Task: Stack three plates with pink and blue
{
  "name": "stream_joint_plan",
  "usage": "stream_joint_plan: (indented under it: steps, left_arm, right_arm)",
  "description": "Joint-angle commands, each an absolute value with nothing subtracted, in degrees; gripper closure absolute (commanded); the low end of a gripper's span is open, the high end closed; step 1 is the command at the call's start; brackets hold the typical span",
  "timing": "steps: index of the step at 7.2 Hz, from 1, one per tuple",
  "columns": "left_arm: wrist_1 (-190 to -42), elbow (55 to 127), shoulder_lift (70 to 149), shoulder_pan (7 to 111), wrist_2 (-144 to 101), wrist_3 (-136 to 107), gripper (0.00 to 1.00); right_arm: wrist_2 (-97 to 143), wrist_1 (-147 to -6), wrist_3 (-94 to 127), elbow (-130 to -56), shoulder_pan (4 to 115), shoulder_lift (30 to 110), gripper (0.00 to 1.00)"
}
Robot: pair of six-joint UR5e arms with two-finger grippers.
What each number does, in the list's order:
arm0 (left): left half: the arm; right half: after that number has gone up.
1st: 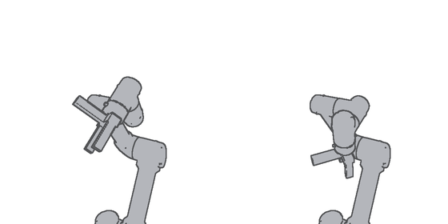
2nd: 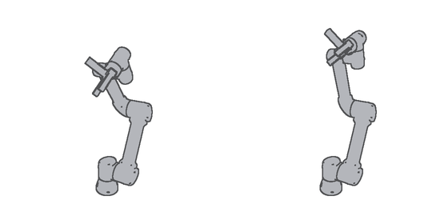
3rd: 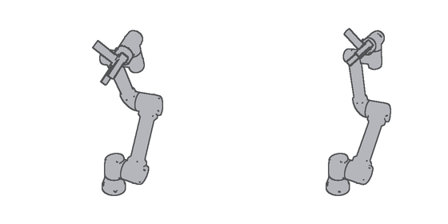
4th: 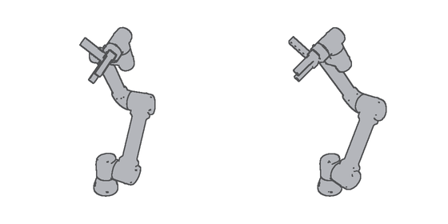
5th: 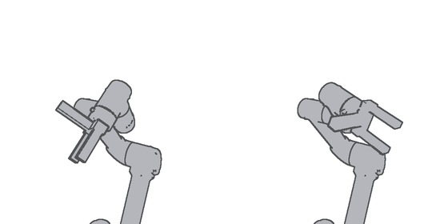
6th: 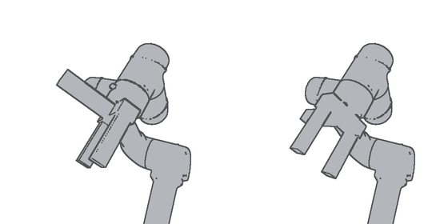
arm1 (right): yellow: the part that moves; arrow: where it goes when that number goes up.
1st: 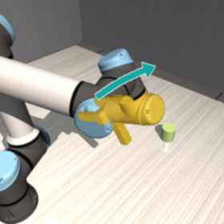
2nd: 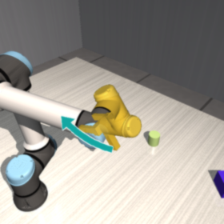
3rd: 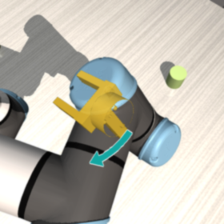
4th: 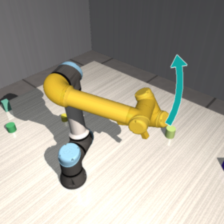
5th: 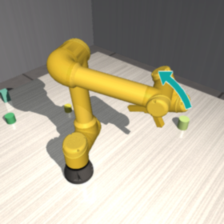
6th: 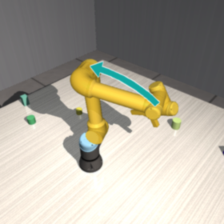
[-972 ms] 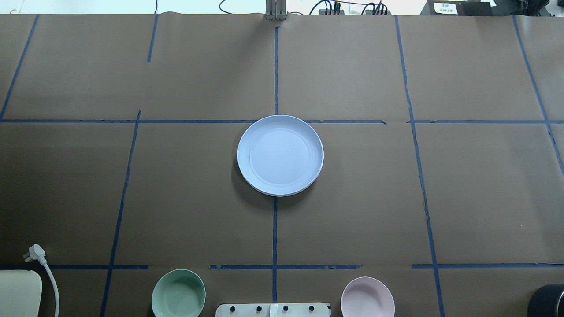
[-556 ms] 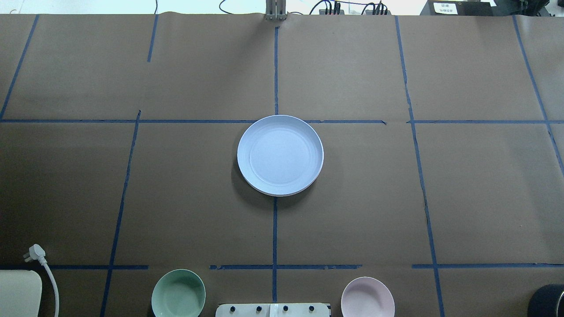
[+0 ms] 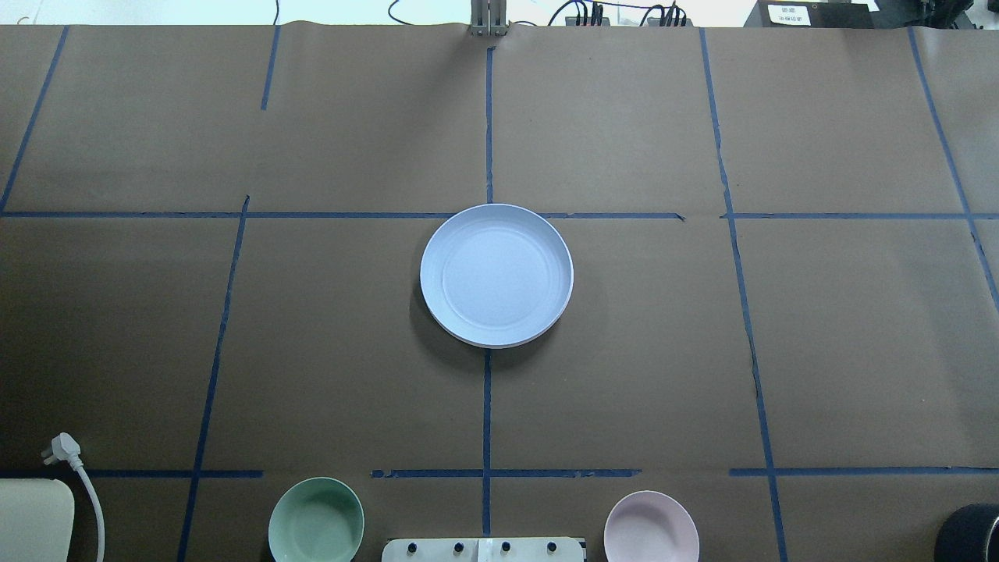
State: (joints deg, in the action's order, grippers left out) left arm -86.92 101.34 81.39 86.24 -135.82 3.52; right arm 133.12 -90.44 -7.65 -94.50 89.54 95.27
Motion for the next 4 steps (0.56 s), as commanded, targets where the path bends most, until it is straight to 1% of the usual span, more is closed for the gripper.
stream_joint_plan:
  steps: [1, 4]
  left_arm:
    - [-86.9, 101.3, 81.4, 85.9, -135.8, 3.5, 0.0]
    - [-86.9, 101.4, 81.4, 85.6, -135.8, 3.5, 0.0]
  right_arm:
    - [133.0, -90.4, -7.6, -94.5, 89.4, 95.3, 0.0]
    - [133.1, -90.4, -7.6, -94.6, 89.2, 95.3, 0.0]
